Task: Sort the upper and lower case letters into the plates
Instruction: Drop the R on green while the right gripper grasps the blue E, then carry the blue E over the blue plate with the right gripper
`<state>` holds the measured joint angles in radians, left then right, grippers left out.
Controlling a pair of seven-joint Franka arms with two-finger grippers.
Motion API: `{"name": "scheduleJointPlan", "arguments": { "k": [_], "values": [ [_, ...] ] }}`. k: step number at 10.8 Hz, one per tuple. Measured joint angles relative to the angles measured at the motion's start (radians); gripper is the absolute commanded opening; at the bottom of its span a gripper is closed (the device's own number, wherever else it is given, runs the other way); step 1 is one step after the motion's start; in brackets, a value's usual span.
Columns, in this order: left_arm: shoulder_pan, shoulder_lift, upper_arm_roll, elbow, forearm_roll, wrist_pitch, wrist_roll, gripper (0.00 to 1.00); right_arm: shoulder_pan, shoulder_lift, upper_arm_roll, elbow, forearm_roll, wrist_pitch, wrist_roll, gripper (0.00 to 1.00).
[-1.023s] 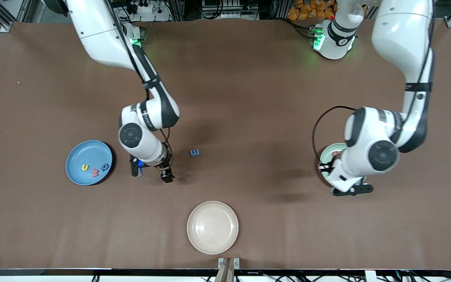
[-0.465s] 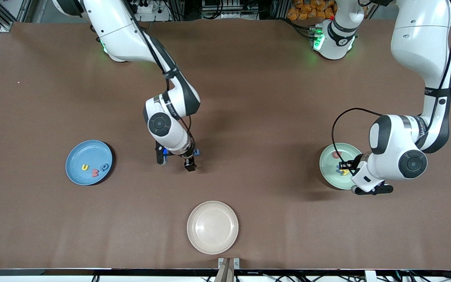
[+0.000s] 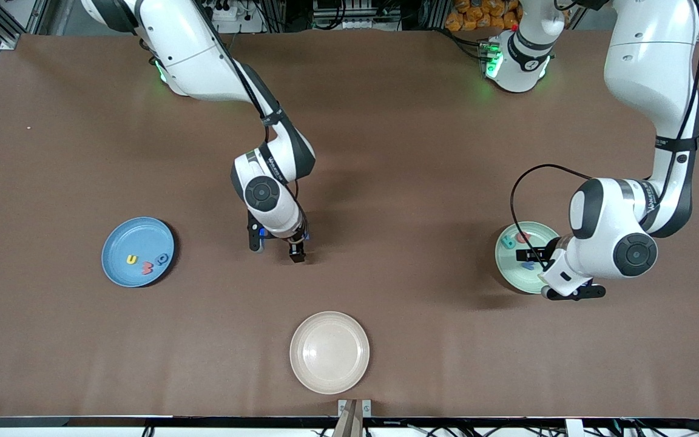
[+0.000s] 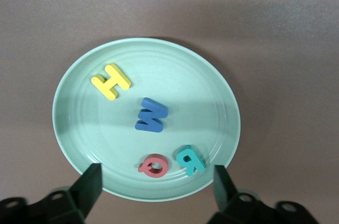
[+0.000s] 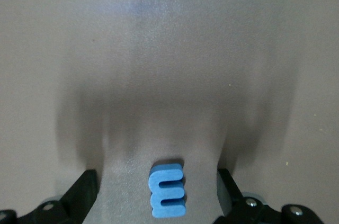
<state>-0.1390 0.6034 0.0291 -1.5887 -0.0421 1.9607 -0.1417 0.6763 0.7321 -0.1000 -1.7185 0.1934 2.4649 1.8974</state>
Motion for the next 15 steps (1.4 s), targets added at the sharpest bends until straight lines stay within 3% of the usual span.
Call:
{"name": "scheduleJointPlan", "arguments": {
  "k": [3,8,9,10,15],
  "values": [
    [0.0,-0.061,-0.002,0.021,0.02,-0.008,0.0,1.0,0.0,0.0,0.001,0.002,-0.003,0.0,0.002,1.0],
    [-0.004,-0.25,-0.017,0.031,0.025,-0.078,0.062,1.0,0.0,0.0,0.008,0.005,-0.007,-0.001,0.003,1.0],
    [-0.006,-0.285,-0.021,0.033,0.025,-0.104,0.062,1.0,0.0,0.0,0.009,0.005,-0.011,-0.002,0.003,0.61],
    [-0.006,-0.318,-0.022,0.039,0.025,-0.137,0.062,1.0,0.0,0.0,0.009,0.006,-0.019,-0.004,0.003,0.01],
    [-0.007,-0.482,-0.028,0.129,0.024,-0.345,0.062,1.0,0.0,-0.013,0.011,0.008,-0.062,-0.02,0.006,0.0]
  ]
}}
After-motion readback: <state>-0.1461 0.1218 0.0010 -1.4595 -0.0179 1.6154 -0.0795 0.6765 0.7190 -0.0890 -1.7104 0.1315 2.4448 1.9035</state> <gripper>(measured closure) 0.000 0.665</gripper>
